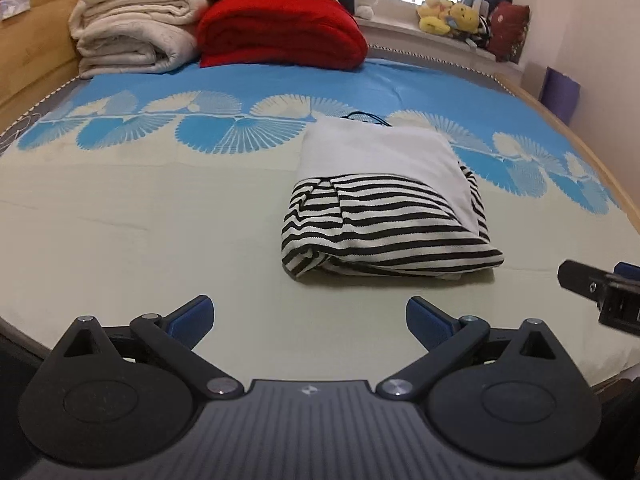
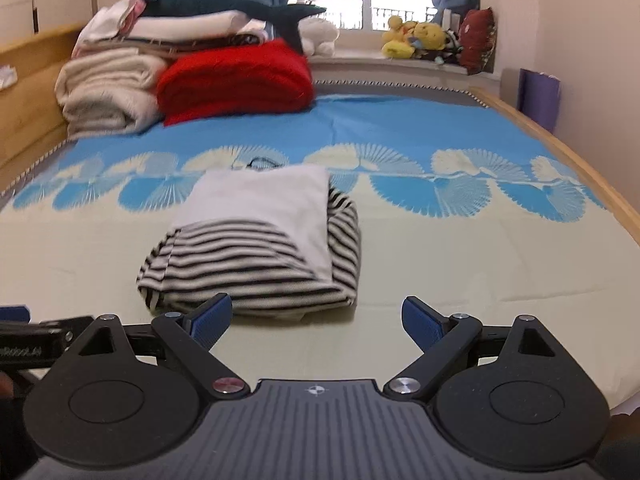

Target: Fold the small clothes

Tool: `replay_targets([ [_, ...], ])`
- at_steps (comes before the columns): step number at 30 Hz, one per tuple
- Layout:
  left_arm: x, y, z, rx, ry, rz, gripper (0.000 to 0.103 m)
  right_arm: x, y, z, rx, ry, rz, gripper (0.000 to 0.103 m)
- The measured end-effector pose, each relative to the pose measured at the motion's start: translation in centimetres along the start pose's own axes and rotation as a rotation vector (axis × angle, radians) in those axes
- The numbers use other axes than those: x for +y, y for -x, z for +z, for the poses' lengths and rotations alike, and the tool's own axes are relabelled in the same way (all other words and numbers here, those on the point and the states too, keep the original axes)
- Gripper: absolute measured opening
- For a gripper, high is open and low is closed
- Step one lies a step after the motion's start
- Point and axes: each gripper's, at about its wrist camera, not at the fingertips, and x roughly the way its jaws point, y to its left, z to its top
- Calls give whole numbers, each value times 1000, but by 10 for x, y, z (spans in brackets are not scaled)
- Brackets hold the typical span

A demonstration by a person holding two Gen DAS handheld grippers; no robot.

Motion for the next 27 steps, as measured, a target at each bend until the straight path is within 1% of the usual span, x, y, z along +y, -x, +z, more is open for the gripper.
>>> replay_targets([
  [3,0,-7,-3,1,-15,6,102,3,-6,-2,25,-4,-11,92],
  [6,0,-12,-4,-3,-20,20,102,6,-9,-2,32,1,-13,92],
  [14,-2,-15,-3,-10,-23,-10,102,18,-13,-4,27,52,14,93],
  [27,-14,-21,-3,-16,-53,-39,102,29,-17,-5,16,74,33,93],
])
